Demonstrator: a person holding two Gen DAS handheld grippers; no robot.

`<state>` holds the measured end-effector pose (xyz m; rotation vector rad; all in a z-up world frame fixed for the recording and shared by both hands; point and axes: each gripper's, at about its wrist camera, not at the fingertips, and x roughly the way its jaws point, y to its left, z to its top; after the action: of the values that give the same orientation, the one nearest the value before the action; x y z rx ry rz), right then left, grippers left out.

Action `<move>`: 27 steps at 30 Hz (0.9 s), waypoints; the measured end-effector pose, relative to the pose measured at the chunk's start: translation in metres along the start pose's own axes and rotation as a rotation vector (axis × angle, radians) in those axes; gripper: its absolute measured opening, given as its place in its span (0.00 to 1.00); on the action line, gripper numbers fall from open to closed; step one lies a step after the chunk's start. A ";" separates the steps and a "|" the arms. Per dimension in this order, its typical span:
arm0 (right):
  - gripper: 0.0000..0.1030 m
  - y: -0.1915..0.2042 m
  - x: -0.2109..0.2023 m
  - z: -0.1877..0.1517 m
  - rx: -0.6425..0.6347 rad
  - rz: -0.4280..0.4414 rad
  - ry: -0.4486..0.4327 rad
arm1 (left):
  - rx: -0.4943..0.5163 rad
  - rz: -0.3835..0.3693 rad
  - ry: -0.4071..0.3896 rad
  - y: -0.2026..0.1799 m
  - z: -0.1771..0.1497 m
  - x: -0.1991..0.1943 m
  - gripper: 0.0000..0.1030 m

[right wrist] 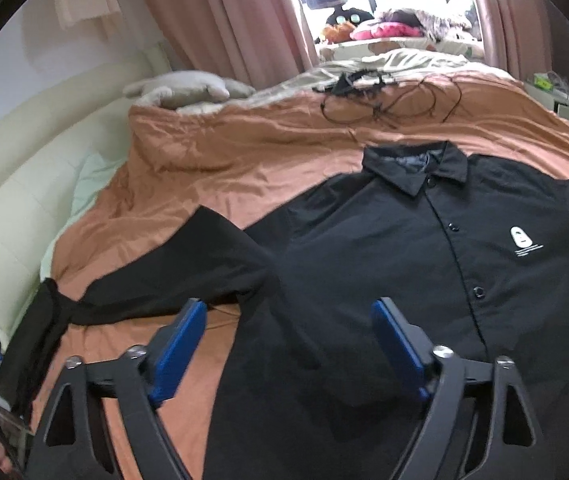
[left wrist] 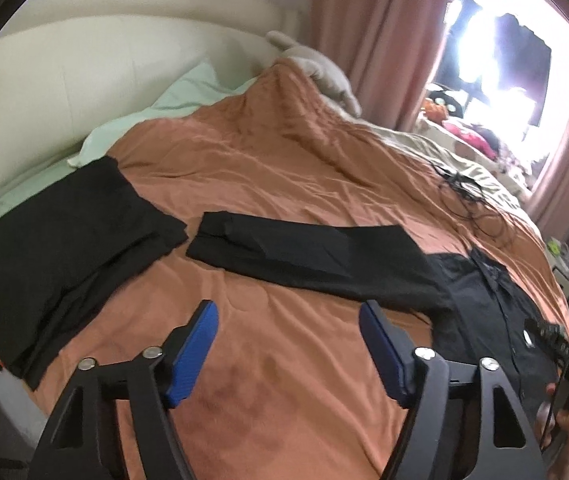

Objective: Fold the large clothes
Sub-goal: 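Move both tools toward the black shirt's sleeves, then grasp the sleeve cuff with the left tool while the right tool grasps the other sleeve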

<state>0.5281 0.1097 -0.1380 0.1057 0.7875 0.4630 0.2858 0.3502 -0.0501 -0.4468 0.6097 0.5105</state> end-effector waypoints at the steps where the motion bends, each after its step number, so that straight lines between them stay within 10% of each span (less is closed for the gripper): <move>1: 0.79 -0.001 0.006 0.003 0.002 -0.001 0.005 | -0.012 0.006 0.006 0.004 0.005 0.010 0.67; 27: 0.10 -0.016 0.124 0.031 0.089 0.089 0.139 | -0.344 0.035 0.250 0.063 0.020 0.207 0.56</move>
<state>0.6312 0.1521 -0.2019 0.1932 0.9427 0.5235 0.4040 0.4756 -0.1821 -0.8350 0.7738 0.6009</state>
